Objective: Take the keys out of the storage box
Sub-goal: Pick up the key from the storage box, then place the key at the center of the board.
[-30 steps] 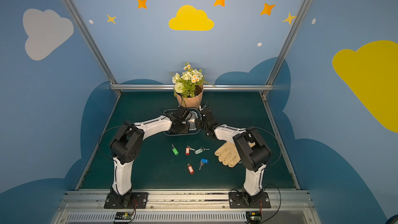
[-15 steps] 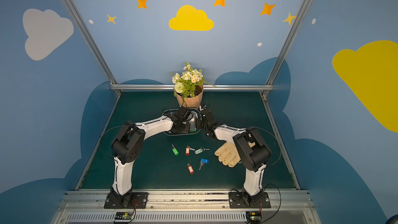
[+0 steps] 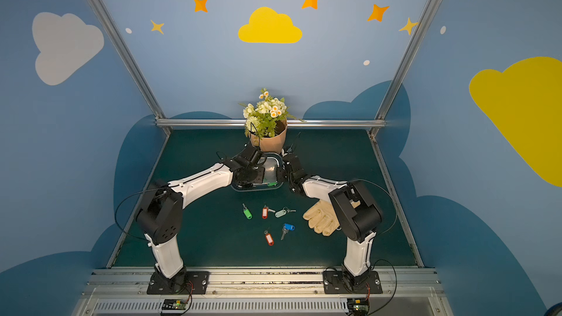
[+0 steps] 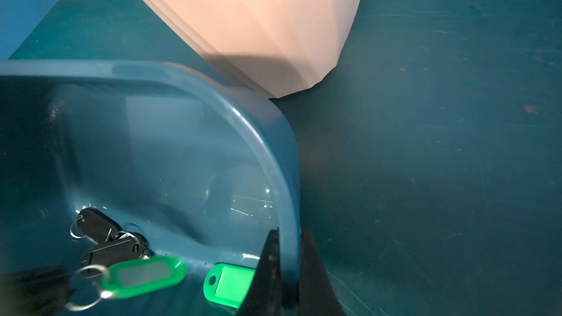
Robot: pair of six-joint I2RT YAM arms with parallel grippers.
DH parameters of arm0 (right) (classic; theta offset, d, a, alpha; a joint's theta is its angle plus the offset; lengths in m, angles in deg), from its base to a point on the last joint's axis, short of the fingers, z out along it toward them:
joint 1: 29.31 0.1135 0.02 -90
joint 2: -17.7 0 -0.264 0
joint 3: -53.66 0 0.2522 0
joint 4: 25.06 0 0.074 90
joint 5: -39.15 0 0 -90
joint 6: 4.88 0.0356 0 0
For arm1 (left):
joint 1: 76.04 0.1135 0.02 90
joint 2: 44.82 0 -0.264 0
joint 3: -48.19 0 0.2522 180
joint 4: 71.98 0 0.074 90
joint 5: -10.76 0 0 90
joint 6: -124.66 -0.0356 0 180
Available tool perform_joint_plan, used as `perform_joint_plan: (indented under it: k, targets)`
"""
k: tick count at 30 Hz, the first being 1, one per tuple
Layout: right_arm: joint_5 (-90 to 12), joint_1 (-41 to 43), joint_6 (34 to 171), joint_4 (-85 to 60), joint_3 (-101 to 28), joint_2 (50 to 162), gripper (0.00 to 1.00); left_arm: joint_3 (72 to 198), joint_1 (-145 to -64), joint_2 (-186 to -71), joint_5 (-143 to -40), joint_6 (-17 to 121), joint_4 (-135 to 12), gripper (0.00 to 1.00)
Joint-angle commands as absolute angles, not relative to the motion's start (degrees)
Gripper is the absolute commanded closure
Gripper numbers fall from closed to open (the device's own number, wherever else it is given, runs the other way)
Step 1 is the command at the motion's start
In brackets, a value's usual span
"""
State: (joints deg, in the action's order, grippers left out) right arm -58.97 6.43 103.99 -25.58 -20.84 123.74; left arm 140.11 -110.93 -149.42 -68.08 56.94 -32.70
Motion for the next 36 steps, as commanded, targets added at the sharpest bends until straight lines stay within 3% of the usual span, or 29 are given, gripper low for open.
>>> perform_joint_plan:
  k: [1,12,18,25,36]
  targets:
    - [-60.87,6.74,104.53,-25.10,-20.56,122.99,1.00,137.29,-111.32,-143.25,-69.02,57.01,-31.15,0.97]
    - [-62.10,6.63,106.07,-18.45,-24.40,123.52,1.00,115.58,-117.52,-109.83,-75.81,57.66,-20.25,0.97]
    - [-62.40,6.74,106.04,-15.22,-26.00,123.59,1.00,109.92,-123.20,-101.03,-77.95,63.70,-12.34,0.97]
    - [-61.94,6.83,106.37,-13.25,-28.11,125.01,1.00,104.63,-128.13,-106.14,-80.90,68.52,-15.73,0.97]
    - [-61.95,7.62,106.16,-12.27,-28.58,125.36,1.00,103.55,-127.82,-117.60,-83.43,72.46,-26.41,0.97]
